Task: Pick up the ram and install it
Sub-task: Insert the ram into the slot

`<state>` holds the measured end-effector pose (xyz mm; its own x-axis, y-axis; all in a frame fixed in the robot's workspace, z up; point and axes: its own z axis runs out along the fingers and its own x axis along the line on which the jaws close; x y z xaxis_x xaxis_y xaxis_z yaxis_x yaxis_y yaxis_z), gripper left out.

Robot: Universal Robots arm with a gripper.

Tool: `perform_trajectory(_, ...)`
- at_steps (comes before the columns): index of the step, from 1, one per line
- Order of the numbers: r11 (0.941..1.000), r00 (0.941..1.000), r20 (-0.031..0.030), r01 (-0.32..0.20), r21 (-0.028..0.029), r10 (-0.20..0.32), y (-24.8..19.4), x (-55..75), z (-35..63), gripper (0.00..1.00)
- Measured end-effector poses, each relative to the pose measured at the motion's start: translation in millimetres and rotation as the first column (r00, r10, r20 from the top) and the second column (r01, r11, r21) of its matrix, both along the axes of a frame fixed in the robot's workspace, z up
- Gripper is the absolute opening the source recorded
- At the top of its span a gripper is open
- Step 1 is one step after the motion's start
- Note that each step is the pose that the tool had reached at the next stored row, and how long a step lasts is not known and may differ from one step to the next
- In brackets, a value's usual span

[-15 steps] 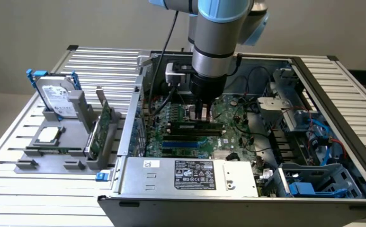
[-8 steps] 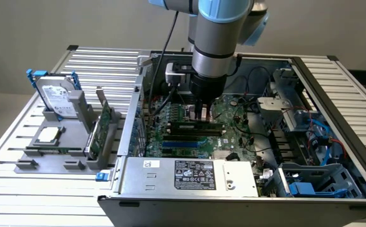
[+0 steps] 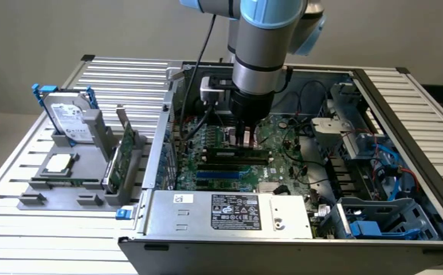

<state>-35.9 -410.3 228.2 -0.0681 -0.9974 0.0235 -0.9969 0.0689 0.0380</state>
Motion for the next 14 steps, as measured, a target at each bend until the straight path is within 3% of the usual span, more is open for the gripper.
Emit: perform_trajectory(14, 1.0, 1.0, 0.0, -0.008, -0.0013, 0.008, 0.0, 0.2, -2.8, 0.14)
